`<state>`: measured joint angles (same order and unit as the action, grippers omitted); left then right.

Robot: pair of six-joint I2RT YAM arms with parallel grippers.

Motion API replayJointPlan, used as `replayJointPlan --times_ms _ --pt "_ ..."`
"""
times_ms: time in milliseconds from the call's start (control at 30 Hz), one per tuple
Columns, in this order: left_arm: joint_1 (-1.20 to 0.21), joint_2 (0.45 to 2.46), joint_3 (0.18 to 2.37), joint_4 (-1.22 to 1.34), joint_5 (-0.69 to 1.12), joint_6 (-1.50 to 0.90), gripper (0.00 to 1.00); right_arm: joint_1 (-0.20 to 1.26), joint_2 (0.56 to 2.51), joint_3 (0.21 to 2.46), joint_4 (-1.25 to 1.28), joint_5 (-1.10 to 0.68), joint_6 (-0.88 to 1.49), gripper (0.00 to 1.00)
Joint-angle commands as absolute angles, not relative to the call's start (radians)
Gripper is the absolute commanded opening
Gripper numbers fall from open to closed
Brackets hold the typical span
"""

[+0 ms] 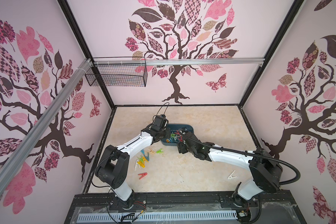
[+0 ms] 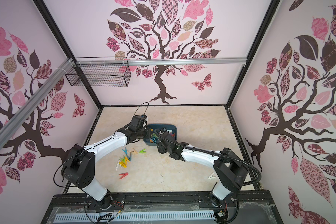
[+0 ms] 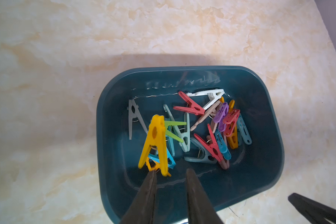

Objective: Put the clothespins into the storage box
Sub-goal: Place the clothespin in the storage box, then move the clothespin to the center of the board.

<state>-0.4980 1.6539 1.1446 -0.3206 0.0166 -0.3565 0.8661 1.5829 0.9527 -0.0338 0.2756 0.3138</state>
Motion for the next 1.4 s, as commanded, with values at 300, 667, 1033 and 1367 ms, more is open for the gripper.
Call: replayJointPlan --times_ms 300,667,1033,1367 --pt "-0.488 1.34 1.011 -0.483 -0.054 -0.437 0.37 0.888 1.491 0.897 -0.052 0.155 0.337 0.75" --pt "-0.474 1.004 0.654 -0.686 -0.125 -0.676 0.39 0.971 1.482 0.861 -0.053 0.12 0.38 0.74" --pt "-0.474 0.921 0.48 -0.72 -0.26 -0.843 0.39 1.038 1.549 0.901 -0.047 0.068 0.393 0.73" --pt "-0.396 1.01 0.436 -0.612 -0.213 -0.805 0.35 1.037 1.558 0.913 -0.057 0.067 0.381 0.73"
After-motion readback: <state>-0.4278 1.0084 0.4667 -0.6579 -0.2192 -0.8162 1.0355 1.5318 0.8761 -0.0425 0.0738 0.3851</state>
